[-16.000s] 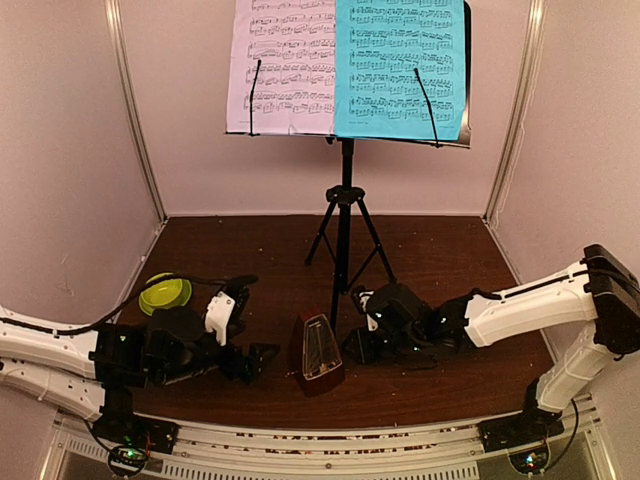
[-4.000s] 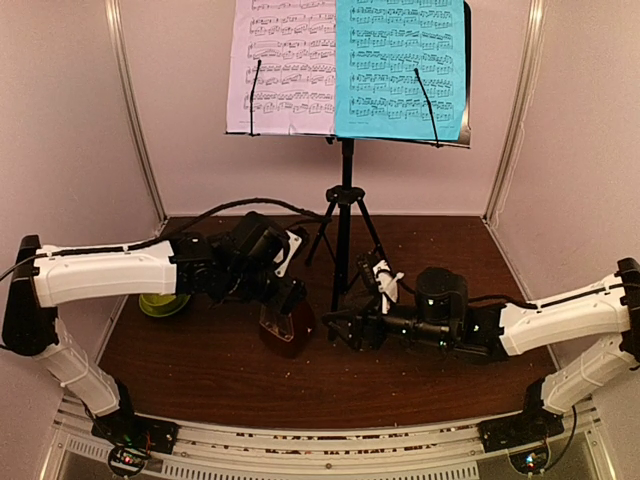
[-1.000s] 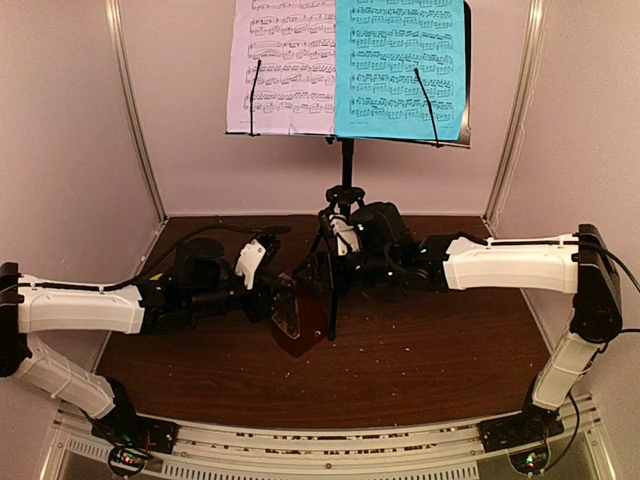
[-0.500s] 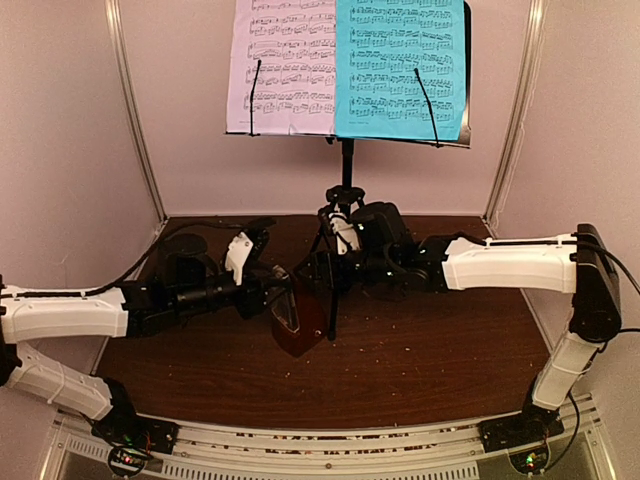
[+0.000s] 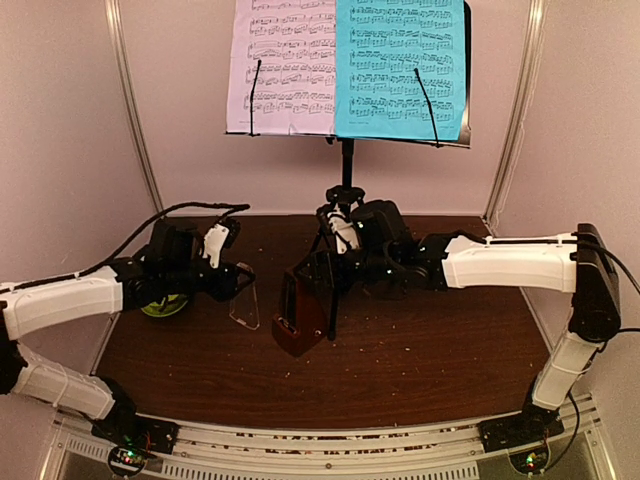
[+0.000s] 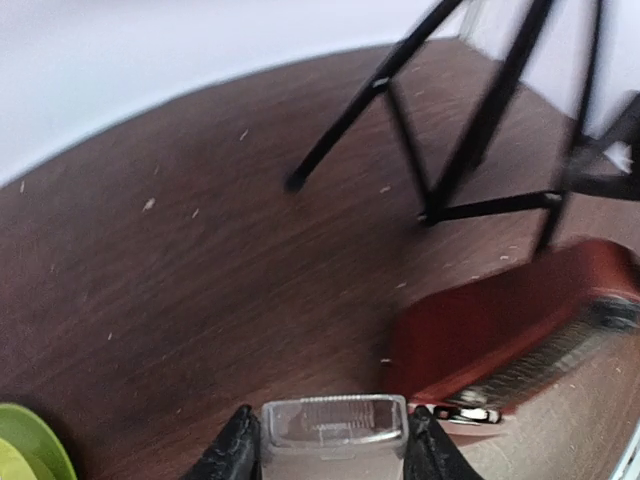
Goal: Set up the instrument practice props
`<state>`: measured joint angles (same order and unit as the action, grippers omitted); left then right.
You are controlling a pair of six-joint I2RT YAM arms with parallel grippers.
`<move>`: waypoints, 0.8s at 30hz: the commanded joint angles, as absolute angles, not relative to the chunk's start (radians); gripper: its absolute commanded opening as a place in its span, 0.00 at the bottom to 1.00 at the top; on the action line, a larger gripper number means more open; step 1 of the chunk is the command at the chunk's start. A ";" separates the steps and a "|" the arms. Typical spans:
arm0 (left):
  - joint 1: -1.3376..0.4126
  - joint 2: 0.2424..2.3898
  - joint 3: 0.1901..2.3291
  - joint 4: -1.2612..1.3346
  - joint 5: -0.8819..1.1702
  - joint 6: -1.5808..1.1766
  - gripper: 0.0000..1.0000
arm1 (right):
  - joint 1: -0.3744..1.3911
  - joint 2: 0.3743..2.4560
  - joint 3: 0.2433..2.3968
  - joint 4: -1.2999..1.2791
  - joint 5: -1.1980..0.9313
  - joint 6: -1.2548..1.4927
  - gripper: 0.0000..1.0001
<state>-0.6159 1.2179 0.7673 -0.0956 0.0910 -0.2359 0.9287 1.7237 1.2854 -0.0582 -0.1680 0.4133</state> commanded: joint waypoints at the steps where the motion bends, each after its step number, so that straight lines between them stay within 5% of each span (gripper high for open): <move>1: -0.518 1.387 0.958 -0.371 0.134 -0.303 0.17 | 0.928 1.743 1.305 -0.190 -0.167 0.384 0.84; 11: -0.444 1.741 1.272 -0.615 0.109 -0.259 0.16 | 0.943 1.739 1.387 -0.188 -0.180 0.387 0.85; 24: -0.387 1.944 1.388 -0.616 0.129 -0.218 0.20 | 0.944 1.719 1.377 -0.197 -0.184 0.405 0.85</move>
